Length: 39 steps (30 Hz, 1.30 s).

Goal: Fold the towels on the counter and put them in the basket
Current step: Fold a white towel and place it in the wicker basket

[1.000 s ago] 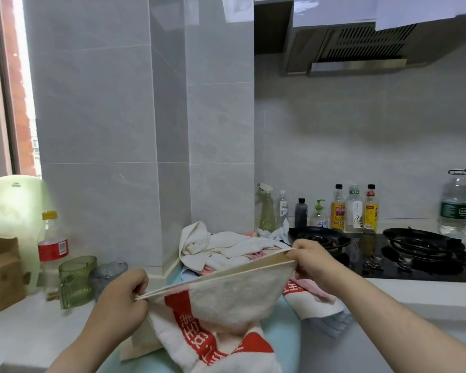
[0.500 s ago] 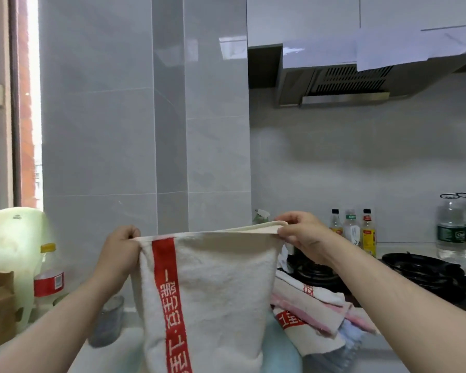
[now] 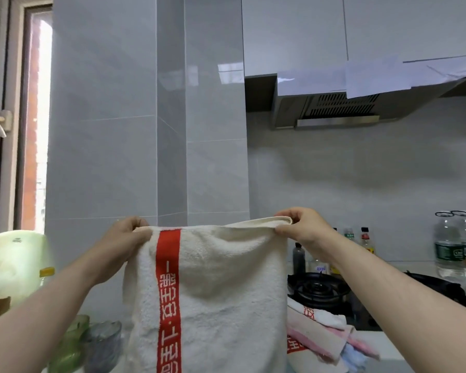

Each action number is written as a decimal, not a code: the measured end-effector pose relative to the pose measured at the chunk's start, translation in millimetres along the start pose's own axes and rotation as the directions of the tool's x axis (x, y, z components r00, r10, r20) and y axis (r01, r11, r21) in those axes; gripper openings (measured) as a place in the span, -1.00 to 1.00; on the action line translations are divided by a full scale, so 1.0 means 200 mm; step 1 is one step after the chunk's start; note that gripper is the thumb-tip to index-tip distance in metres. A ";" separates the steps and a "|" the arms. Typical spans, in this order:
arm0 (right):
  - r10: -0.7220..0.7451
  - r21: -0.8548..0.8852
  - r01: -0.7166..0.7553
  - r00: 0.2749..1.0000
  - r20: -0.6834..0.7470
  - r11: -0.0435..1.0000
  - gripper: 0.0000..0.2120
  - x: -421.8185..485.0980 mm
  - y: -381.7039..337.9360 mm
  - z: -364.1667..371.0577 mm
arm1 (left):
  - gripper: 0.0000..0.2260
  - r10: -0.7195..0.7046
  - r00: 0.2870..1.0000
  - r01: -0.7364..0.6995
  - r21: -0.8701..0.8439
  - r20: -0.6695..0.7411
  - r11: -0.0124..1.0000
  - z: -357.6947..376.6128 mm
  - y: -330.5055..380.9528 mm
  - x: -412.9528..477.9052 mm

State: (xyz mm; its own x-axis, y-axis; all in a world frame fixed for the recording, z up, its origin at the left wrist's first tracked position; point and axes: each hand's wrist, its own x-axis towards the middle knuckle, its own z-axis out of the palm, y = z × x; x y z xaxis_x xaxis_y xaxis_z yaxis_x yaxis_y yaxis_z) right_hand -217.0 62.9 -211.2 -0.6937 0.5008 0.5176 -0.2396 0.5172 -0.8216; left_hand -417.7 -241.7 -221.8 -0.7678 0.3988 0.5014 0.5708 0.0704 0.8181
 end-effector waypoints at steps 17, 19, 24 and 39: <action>-0.065 -0.038 0.061 0.991 -0.114 0.997 -0.87 -0.07 -0.16 -0.03 | -0.85 0.021 0.996 -0.032 -0.129 -0.086 0.991 -0.20 0.12 -0.16; -0.043 -0.006 0.042 0.994 -0.103 0.999 -0.86 -0.09 -0.17 -0.02 | -0.84 0.003 0.994 -0.021 -0.167 -0.108 0.986 -0.20 0.13 -0.17; 0.007 0.025 -0.005 0.998 -0.063 1.000 -0.84 -0.13 -0.19 -0.02 | -0.85 -0.129 0.991 0.118 -0.261 -0.027 0.958 -0.25 0.15 -0.18; 0.244 -0.132 -0.262 0.959 -0.141 0.956 -0.87 -0.10 0.07 0.11 | -0.88 -0.350 0.933 0.331 -0.184 -0.084 0.926 0.00 -0.18 -0.05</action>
State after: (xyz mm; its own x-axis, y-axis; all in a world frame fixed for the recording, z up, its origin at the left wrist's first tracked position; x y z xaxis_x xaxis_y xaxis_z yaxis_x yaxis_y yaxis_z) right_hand -221.3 45.8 -238.0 -0.6280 0.7047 0.3302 0.0425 0.4547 -0.8896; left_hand -431.3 -247.2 -256.3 -0.9407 0.2703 0.2051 0.2209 0.0288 0.9749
